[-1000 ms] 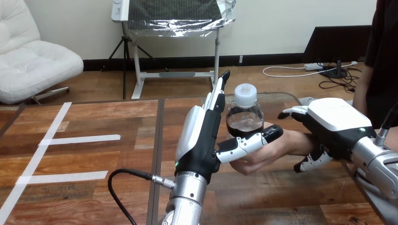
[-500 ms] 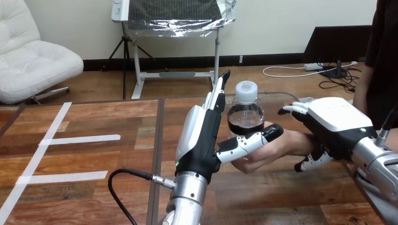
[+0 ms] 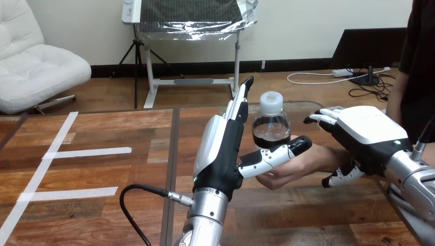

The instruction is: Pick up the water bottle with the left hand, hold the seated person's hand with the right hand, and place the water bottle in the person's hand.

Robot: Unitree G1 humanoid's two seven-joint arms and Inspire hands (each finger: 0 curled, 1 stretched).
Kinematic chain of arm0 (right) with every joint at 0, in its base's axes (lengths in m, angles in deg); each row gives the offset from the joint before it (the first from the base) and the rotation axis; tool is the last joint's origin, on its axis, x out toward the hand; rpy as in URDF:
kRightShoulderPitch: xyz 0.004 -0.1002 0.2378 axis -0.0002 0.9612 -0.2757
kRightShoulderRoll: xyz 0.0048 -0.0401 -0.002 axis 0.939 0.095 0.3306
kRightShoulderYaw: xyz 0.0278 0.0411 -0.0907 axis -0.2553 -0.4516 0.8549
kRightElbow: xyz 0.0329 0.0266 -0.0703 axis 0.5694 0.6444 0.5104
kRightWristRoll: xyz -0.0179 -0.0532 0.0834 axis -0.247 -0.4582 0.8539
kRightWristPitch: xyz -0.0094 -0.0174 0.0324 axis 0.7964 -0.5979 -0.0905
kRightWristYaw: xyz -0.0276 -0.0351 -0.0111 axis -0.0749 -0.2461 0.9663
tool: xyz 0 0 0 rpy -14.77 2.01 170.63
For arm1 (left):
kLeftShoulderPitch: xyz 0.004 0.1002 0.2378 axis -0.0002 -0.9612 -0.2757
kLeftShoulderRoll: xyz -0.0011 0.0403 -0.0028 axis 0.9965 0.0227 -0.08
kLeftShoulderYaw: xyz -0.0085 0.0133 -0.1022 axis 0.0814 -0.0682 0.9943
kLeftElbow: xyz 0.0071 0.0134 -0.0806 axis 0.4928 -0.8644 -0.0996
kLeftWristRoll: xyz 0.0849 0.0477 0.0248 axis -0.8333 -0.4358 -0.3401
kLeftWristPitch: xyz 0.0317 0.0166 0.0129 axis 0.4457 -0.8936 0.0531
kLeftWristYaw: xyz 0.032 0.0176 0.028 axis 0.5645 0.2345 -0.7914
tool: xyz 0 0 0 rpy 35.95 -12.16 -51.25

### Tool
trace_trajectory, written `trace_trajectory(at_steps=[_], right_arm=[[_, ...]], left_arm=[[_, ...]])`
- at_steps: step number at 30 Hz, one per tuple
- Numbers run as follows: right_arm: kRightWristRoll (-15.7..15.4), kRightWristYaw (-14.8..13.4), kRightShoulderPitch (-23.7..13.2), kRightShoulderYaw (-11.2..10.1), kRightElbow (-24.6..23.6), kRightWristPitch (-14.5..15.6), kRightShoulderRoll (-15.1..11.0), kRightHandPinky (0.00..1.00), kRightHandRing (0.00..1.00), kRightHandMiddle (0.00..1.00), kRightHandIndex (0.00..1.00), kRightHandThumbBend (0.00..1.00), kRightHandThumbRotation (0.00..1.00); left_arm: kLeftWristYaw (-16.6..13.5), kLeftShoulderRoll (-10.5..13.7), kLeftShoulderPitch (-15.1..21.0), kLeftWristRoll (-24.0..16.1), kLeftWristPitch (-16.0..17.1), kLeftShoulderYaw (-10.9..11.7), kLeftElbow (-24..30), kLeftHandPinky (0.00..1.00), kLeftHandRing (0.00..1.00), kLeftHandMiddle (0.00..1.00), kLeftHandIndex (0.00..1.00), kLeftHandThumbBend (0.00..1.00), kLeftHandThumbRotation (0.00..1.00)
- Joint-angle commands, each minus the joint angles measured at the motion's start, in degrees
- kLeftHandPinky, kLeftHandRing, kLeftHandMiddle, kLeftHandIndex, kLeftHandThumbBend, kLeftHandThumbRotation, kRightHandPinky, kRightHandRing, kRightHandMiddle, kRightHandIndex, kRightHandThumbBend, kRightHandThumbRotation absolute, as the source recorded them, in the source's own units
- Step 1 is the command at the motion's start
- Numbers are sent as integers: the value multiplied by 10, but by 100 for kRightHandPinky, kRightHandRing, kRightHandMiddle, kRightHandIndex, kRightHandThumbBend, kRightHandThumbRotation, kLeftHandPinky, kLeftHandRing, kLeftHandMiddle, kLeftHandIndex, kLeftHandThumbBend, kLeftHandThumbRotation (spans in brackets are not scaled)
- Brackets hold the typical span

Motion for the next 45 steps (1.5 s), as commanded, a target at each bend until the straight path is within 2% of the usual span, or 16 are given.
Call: trace_trajectory(at_steps=[1,10,17,25,28,32,35,45], right_arm=[[3,-17,-7,-31,-37,4,-12,85,94,95,89,86,8],[29,-26,14,-58,-67,3,-2,83,93,94,88,87,2],[52,-56,33,-82,-89,-17,11,82,93,92,87,88,0],[70,-81,56,-101,-124,-23,26,80,92,92,86,86,3],[75,-97,71,-111,-149,-20,38,78,91,91,85,84,4],[91,-120,90,-126,-177,-21,63,75,89,90,84,82,3],[100,-133,103,-134,-196,-22,80,74,88,89,83,80,2],[112,-177,136,-151,-255,-19,139,72,88,89,82,63,14]], left_arm=[[-9,-55,30,-4,8,0,19,100,100,100,100,100,62],[-8,-55,25,1,12,1,24,100,100,100,100,100,61],[-12,-55,15,14,28,5,29,100,100,100,100,100,60],[-21,-50,6,23,53,9,32,100,100,100,100,99,59],[-23,-48,0,31,68,12,35,100,100,100,100,98,59],[-23,-48,-9,60,111,21,31,100,100,100,100,96,60],[-29,-48,-16,66,132,25,30,100,100,100,100,93,61],[-36,-43,-47,77,161,35,53,100,100,100,100,87,78]])
